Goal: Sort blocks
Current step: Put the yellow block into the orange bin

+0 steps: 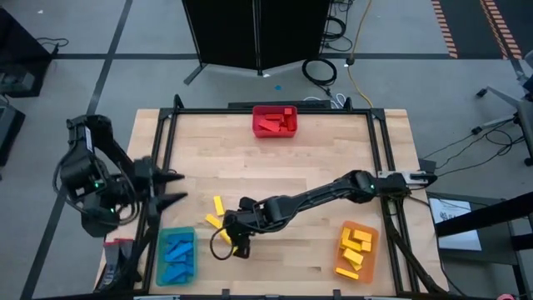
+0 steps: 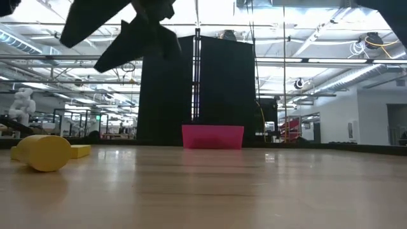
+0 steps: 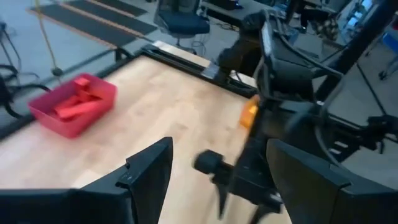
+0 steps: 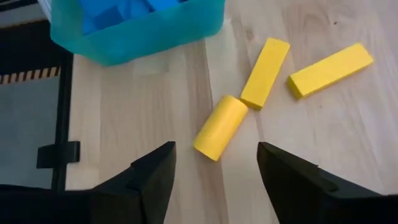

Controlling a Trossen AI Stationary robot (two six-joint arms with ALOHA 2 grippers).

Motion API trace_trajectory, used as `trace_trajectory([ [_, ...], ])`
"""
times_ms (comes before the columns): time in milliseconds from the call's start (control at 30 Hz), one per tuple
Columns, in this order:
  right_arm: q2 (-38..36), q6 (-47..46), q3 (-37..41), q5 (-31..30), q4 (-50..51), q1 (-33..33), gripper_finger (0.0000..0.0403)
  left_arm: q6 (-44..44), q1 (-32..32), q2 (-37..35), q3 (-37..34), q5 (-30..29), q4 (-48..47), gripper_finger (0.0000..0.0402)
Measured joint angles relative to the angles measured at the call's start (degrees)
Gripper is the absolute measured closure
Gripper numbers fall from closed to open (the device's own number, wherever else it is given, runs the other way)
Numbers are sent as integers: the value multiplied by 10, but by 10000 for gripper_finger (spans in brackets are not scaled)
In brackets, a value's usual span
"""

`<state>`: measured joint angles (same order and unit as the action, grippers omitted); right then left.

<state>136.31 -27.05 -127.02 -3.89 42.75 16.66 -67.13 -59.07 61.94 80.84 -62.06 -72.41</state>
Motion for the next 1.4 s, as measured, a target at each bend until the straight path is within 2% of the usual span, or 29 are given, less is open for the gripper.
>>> trace_trajectory([
  [167, 6, -13, 0, 11, -29, -5, 156, -1, 0, -45, 0, -4, -57, 137],
  [400, 25, -15, -1, 15, -89, -4, 132, 3, -7, -98, 0, 16, -89, 137],
  [967, 110, -67, 0, 15, -125, -1, 130, -1, -9, -102, -30, 35, -95, 137],
  [1033, 115, -81, 0, 3, -117, -1, 142, -1, -9, -102, -34, 35, -93, 137],
  [1100, 118, -95, 0, -14, -95, -2, 172, -2, -9, -101, -37, 36, -91, 137],
  [1267, 116, -82, -1, -20, -43, -11, 289, -15, -9, -102, -44, 36, -93, 137],
  [1400, 115, -72, -2, -17, -31, -13, 290, -16, -9, -101, -45, 36, -90, 137],
])
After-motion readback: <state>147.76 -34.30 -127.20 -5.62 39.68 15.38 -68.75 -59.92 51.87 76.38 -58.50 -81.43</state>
